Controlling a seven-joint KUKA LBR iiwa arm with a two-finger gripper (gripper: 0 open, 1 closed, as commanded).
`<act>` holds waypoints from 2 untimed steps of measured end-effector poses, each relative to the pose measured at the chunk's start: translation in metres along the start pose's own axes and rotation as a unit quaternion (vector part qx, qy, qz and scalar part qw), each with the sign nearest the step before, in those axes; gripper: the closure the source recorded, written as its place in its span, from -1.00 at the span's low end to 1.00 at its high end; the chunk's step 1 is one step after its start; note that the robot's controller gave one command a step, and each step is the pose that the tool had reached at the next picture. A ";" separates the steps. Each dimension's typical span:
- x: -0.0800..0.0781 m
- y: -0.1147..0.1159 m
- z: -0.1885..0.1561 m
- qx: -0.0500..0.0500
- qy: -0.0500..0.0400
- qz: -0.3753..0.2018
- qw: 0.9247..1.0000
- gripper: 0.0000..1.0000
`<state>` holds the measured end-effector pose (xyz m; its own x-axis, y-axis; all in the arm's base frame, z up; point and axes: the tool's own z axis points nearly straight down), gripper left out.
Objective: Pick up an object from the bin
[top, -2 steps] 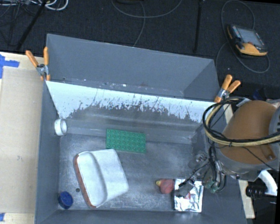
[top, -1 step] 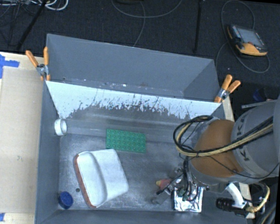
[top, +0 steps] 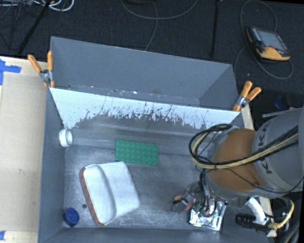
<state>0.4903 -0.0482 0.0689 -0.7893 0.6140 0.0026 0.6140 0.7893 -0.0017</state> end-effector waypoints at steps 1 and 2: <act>-0.009 0.014 -0.125 -0.003 -0.005 0.017 1.000 1.00; -0.014 0.028 -0.195 -0.003 -0.005 0.021 1.000 1.00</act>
Offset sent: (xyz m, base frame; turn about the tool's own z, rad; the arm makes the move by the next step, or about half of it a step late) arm 0.0142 0.0053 0.1208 0.0373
